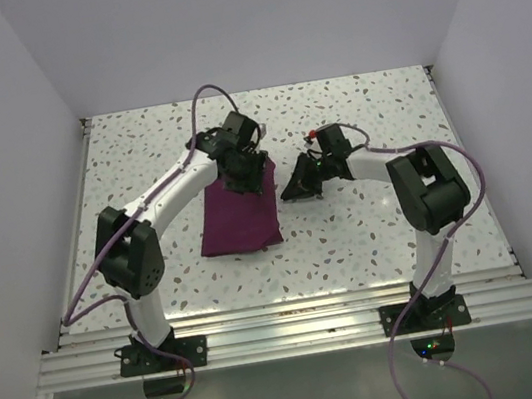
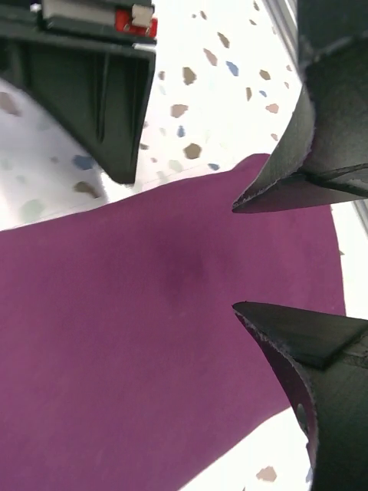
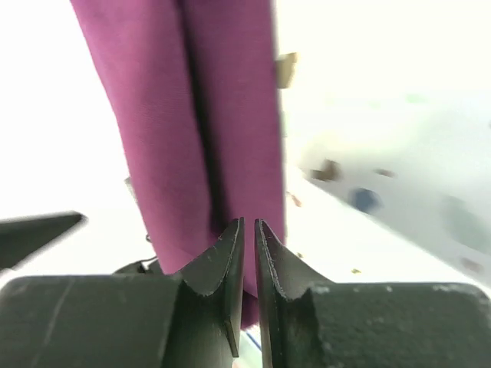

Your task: Prepare the surgical pack

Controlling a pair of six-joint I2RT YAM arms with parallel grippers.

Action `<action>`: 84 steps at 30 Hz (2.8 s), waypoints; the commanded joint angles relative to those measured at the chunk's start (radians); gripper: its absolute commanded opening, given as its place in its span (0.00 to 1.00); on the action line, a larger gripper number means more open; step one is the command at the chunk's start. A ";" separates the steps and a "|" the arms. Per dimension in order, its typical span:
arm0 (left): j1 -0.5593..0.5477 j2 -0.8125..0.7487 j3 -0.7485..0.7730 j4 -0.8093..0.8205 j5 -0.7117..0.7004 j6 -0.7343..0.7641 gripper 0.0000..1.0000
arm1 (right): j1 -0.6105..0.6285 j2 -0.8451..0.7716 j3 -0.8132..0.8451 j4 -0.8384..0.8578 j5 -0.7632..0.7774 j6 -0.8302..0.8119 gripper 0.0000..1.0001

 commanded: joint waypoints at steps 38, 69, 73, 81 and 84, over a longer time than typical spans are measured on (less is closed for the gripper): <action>0.000 -0.077 -0.235 0.436 0.323 -0.065 0.00 | -0.129 0.128 0.415 -0.204 -0.167 -0.168 0.14; 0.163 0.075 -0.380 0.340 0.270 -0.031 0.00 | -0.068 0.403 0.432 0.149 -0.244 0.101 0.13; 0.211 0.110 -0.323 0.303 0.242 -0.020 0.00 | -0.068 0.417 0.463 0.098 -0.227 0.061 0.13; 0.243 0.175 -0.206 0.275 0.228 -0.005 0.00 | -0.066 0.450 0.564 0.020 -0.211 0.013 0.13; 0.245 0.108 -0.243 0.275 0.216 -0.013 0.00 | -0.066 0.423 0.580 -0.021 -0.211 -0.005 0.13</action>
